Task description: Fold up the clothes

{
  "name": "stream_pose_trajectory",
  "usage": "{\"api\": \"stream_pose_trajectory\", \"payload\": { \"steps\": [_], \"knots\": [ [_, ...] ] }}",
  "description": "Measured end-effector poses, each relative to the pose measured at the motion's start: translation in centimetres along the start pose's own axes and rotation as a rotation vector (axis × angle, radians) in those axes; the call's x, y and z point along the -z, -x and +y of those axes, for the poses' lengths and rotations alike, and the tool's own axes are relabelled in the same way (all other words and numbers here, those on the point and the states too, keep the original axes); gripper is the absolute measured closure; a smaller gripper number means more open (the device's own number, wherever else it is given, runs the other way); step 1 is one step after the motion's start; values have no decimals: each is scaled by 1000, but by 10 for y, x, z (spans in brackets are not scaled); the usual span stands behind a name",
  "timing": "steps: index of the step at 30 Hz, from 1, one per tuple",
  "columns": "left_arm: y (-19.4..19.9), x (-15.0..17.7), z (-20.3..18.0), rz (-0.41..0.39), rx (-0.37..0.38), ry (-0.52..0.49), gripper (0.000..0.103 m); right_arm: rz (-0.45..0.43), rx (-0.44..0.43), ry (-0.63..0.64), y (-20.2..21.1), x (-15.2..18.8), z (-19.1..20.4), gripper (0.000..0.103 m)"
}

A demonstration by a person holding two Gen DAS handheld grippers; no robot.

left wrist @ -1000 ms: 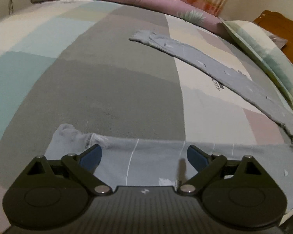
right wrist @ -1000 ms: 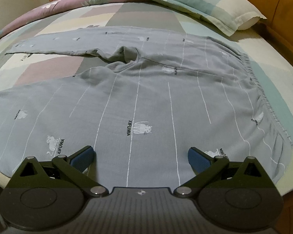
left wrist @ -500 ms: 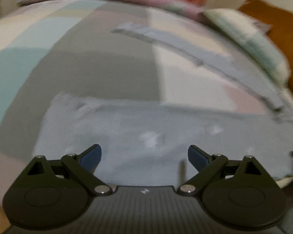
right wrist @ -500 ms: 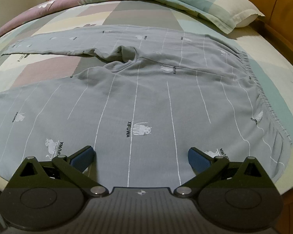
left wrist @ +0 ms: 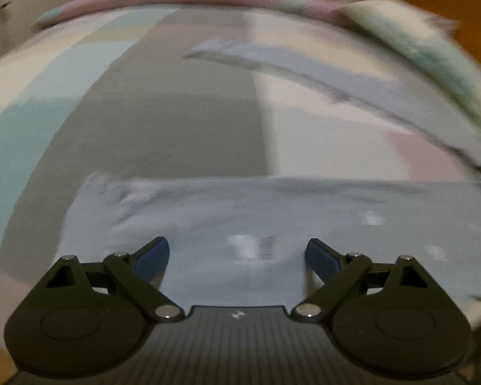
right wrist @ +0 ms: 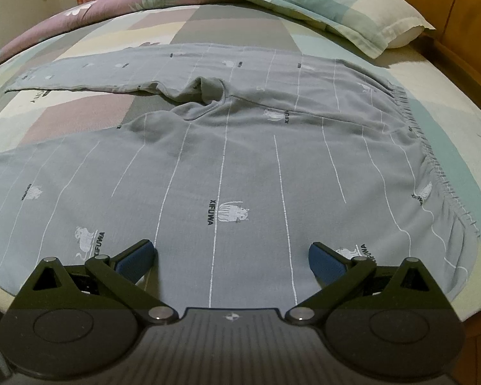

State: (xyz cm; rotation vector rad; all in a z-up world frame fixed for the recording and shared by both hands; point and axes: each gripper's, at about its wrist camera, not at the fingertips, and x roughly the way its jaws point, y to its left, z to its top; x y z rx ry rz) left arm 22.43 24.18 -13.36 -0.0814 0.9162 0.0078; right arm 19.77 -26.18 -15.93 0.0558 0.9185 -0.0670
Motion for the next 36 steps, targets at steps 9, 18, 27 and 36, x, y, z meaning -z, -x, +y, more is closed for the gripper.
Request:
{"api": "stream_pose_trajectory", "payload": {
  "steps": [9,18,27,36],
  "knots": [
    [43,-9,-95,-27,94,-215,10,-13,-41,14,12,0,-8,0],
    [28,2,-227,-6,279,-370,10,-24,-76,85,13,15,-22,0],
    [-4,28,-283,71,251,-422,6,-100,-163,131,32,-29,-54,0],
    [3,9,-300,58,261,-436,6,-183,-162,369,-18,-138,-51,0]
  ]
}}
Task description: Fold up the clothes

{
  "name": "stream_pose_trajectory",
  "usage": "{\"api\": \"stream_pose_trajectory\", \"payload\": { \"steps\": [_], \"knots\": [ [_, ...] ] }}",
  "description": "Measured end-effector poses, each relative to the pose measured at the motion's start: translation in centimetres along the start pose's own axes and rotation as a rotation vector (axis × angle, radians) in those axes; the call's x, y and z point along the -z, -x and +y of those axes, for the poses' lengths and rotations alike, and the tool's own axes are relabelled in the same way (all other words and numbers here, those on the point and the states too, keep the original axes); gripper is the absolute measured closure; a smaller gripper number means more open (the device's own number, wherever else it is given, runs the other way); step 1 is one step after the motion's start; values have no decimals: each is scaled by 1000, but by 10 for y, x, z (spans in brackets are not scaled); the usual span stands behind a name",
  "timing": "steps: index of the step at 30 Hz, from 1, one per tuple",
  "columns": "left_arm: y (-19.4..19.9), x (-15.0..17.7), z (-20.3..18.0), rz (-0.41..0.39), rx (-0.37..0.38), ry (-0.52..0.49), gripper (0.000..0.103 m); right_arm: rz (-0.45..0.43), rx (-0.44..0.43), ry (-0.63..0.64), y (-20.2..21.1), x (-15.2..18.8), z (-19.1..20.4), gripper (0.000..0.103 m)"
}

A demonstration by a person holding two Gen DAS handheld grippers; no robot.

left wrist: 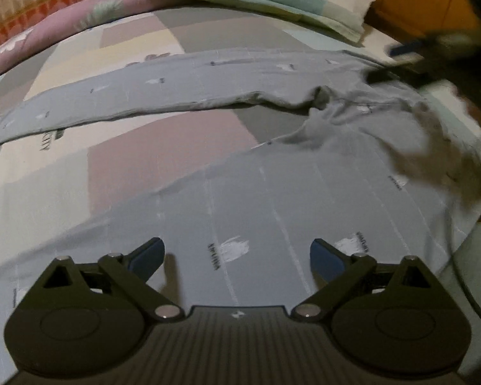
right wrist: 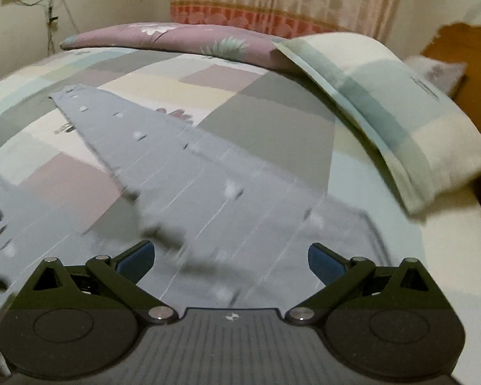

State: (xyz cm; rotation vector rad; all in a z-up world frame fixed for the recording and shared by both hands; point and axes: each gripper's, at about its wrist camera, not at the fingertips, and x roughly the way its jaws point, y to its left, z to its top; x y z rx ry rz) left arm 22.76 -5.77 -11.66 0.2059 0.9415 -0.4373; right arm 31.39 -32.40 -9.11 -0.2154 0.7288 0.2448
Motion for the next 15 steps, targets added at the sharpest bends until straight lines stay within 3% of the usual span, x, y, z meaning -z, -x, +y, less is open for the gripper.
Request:
{"api": "stream_pose_trajectory", "payload": {
  "steps": [6,10,15],
  "knots": [
    [-19,-6,-8,10,116,11,6,96,-182,-83,-58,-14,-31,0],
    [-26,-9,-9,-12,105,6,3,155,-148,-123,-96,-10,-39,0],
    [-26,-11,-5,-16,111,24,3,121,-100,-131,-107,-11,-50,0]
  ]
}}
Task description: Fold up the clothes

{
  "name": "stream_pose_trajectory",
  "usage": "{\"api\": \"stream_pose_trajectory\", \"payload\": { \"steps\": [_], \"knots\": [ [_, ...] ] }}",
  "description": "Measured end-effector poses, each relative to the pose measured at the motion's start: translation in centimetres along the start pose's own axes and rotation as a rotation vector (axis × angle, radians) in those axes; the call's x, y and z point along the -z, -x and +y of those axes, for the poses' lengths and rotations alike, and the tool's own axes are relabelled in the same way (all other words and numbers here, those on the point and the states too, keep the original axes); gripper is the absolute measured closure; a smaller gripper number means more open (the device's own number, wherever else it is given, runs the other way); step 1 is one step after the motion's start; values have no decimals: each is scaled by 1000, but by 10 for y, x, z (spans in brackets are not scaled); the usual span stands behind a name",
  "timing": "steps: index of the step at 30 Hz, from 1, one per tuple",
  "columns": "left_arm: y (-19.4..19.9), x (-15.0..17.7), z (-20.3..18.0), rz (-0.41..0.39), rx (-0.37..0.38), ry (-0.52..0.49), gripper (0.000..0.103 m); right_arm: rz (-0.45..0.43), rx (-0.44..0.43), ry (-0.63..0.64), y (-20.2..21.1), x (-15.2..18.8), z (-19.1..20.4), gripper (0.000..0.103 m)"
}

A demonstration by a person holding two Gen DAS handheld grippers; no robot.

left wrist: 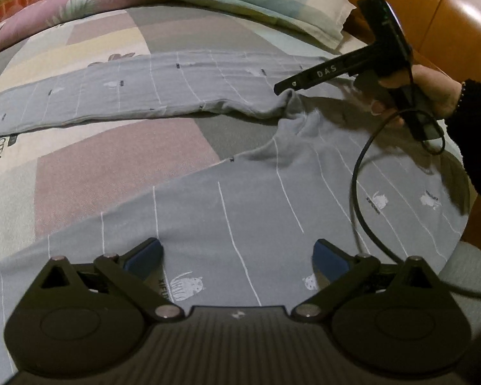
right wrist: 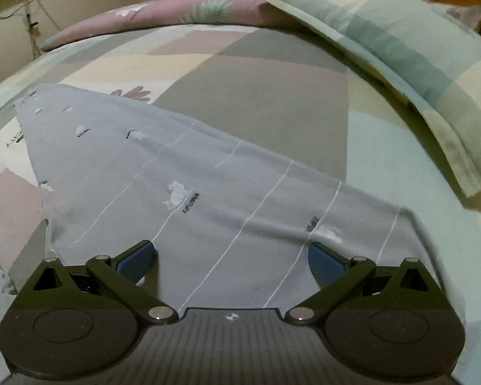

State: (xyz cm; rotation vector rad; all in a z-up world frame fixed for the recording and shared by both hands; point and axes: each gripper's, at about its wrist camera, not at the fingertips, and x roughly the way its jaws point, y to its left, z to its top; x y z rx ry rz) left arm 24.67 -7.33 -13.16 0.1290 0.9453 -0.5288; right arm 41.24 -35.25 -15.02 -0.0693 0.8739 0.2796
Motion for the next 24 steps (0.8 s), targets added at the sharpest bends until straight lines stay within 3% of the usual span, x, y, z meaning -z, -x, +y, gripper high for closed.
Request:
{"api": "stream_pose_trajectory", "payload": {
  "steps": [7,11,16,24],
  "knots": [
    [0,0,-8,6,-35,-27,3,18,-47,-64,29,8,-15,0],
    [3,-3,-14,-1,-38,-37,3,28,7,2,50,15,-8,0],
    [5,-7,-25,-6,-26,-66,3,23,10,58,64,20,0,0],
    [1,-15,-40,-11,-14,-100,3,-16,-10,31,82,29,-15,0]
  ]
}}
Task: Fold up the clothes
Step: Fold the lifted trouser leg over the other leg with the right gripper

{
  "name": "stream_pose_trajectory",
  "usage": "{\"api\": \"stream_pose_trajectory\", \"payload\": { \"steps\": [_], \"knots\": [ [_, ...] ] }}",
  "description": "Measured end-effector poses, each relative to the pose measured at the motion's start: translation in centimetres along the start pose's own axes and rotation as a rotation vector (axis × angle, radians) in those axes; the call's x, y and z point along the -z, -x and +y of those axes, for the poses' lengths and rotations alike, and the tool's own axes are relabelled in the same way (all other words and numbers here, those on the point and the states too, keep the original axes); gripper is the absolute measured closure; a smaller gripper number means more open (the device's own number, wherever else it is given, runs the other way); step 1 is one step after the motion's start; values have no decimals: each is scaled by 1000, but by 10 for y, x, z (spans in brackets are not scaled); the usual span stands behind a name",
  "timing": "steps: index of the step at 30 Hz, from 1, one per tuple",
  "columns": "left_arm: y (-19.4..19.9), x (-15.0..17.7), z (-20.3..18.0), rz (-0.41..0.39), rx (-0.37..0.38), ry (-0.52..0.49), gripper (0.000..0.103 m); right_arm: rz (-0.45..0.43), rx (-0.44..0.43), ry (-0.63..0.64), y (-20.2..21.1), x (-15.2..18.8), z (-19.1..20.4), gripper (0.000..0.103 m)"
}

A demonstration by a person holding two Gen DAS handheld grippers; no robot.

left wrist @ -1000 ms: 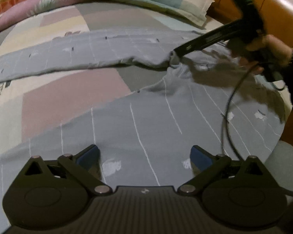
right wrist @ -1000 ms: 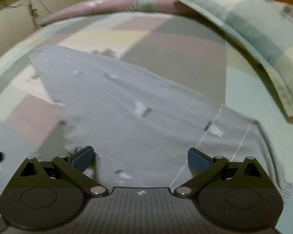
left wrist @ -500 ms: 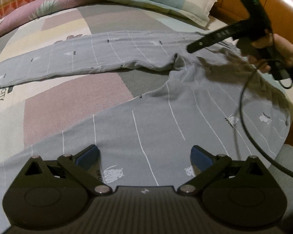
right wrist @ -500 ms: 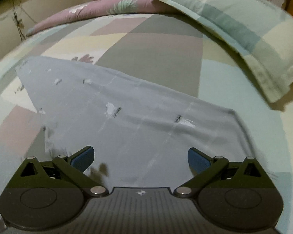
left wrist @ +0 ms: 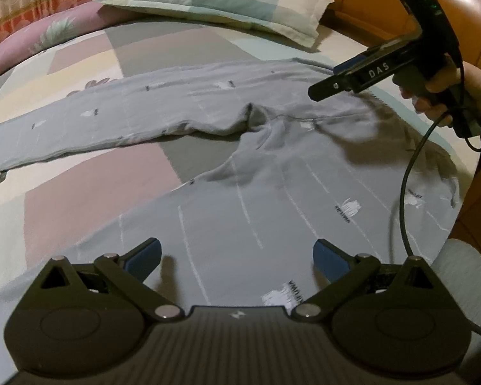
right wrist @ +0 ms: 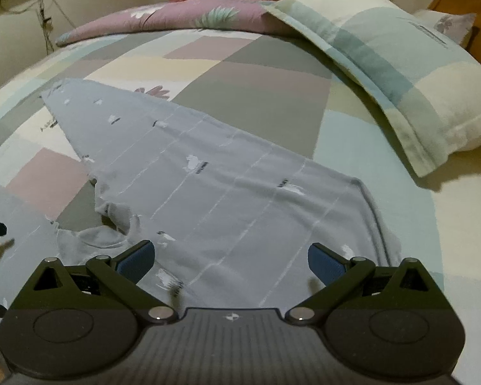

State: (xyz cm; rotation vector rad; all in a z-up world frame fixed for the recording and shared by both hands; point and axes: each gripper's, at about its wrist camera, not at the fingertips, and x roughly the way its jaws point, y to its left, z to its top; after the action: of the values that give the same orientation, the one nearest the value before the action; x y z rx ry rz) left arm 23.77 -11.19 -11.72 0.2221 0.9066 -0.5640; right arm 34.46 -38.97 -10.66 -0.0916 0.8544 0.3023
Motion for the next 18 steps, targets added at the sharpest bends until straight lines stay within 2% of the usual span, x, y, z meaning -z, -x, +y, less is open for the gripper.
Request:
{"api": "stream_pose_trajectory", "payload": {
  "steps": [4,9,13,15,18],
  "knots": [
    [-5,-4,-6,-1,15,-17,3,-59,-30,-76,19,12,-36,0],
    [-13,-8,-12,-1,42,-27,3,-142,-74,-334,36,37,-120,0],
    [-21,-12,-19,10,64,-42,3,-159,-141,-473,21,53,-166,0],
    [-23,-14,-21,15,77,-47,3,-155,-207,-521,7,60,-180,0],
    [-27,-15,-22,23,97,-46,3,-190,-306,-534,-7,59,-189,0]
  ]
}}
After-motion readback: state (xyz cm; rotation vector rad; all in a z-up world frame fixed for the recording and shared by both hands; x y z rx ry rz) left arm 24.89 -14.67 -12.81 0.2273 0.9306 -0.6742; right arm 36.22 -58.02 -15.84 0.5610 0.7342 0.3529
